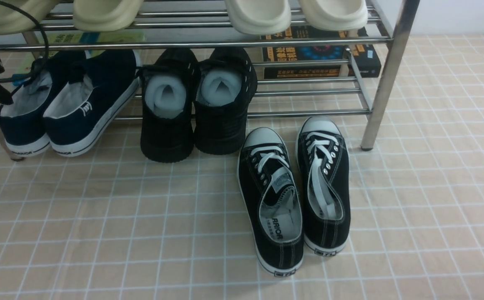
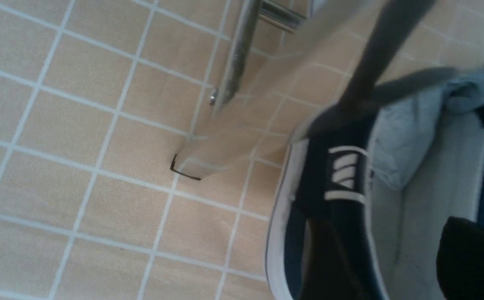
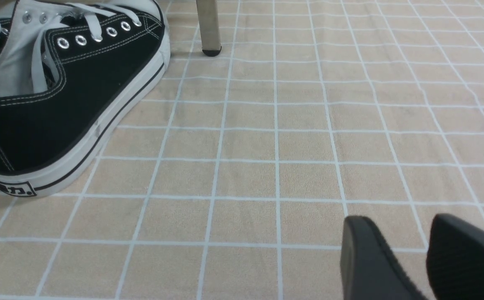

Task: Take the shoes off the shelf from the light coffee tablecloth by hand.
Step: 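Grasp the leftmost shoe on the bottom shelf of the shoe rack with the left gripper, then set the held shoe down on the floor in front of the rack with the left gripper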

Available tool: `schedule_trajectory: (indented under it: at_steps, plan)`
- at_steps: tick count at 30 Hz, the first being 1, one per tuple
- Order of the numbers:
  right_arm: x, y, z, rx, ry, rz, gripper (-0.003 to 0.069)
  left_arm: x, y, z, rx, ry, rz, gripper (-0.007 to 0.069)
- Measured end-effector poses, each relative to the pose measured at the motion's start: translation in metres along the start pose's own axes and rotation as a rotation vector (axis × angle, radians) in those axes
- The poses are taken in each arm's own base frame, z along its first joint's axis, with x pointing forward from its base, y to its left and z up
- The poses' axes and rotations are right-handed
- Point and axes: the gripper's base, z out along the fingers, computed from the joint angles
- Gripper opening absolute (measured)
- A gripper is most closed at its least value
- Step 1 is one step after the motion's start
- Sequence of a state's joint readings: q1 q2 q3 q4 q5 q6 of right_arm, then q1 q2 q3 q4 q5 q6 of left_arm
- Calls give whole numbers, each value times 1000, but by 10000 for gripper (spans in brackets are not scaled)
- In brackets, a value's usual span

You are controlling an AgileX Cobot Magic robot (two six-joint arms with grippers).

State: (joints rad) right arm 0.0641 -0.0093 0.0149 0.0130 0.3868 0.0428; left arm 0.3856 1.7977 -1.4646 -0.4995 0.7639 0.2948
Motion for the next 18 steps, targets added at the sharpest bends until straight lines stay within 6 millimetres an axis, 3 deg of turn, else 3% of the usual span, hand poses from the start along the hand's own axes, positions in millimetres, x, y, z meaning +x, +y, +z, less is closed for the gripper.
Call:
schedule_trajectory:
  at_steps: [4, 8, 10, 11, 13, 15, 18]
  plan:
    - [0, 0, 0, 0, 0, 0, 239, 2, 4, 11, 3, 16, -16, 388]
    - [0, 0, 0, 0, 0, 0, 239, 4, 8, 21, 0, 30, -23, 326]
    - [0, 0, 0, 0, 0, 0, 239, 6, 8, 24, 4, 48, -35, 232]
    - [0, 0, 0, 0, 0, 0, 239, 6, 8, 24, 6, 49, -37, 232]
    - [0, 0, 0, 0, 0, 0, 239, 7, 8, 24, 9, 60, -55, 99]
    - [0, 0, 0, 0, 0, 0, 239, 7, 7, 21, 6, 67, -61, 51]
    - [0, 0, 0, 0, 0, 0, 239, 8, 3, 8, -7, 82, -60, 47]
